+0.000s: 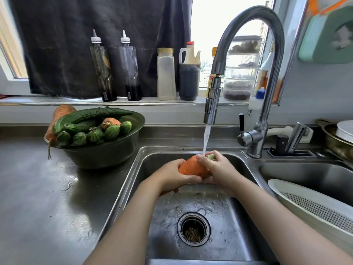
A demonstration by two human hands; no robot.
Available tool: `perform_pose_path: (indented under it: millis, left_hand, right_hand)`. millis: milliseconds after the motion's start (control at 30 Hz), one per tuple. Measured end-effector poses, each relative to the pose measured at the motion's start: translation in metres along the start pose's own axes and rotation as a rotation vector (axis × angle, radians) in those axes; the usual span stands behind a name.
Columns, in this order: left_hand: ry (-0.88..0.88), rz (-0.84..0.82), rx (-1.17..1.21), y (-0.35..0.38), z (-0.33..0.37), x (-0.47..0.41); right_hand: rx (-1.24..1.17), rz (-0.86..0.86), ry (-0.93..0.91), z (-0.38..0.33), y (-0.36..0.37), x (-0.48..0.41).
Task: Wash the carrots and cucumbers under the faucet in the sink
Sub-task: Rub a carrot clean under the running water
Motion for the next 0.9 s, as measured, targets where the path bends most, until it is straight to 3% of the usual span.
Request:
perform_pose_path:
  millis: [200, 367, 433, 600, 767, 900]
  left_hand:
    - [0.078, 0.090, -0.123, -0.018, -0.004, -0.005]
    - [0.079, 0.050, -0.023, -0.015, -0.006, -0.005]
    - [0.090, 0.049, 0.009, -0.012, -0.005, -0.005]
    - [0.113, 0.045, 0.019, -0.003, -0.001, -0.007]
    - [0.115, 0.093, 0.034, -0.010, -0.005, -0.009]
    - [0.097, 0.043, 0.094, -0.003, -0.001, -0.005]
  right_hand:
    - [0.178, 0.103, -0.144, -0.003, -0.005, -0.007]
    - [-0.057, -0.189, 0.031, 0.010, 0.006, 0.000]
    - [-0.088, -0.131, 0.024, 0.010, 0.006, -0.002]
    - [0.106, 0.122, -0.119, -0.003, -0.002, -0.005]
    - [-0.106, -0.171, 0.033, 0.006, 0.006, -0.003]
    - [-0.088, -0.075, -0.025, 0.001, 0.004, 0.000]
Point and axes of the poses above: each hand's wrist, its own x-axis away from the middle knuckle, its own y-axis out of the palm, z = x × y, the point moved 7 cm from there along -x, towards the middle knuckle, and after that the axes turned 13 degrees about z, right-handed, at the moved point
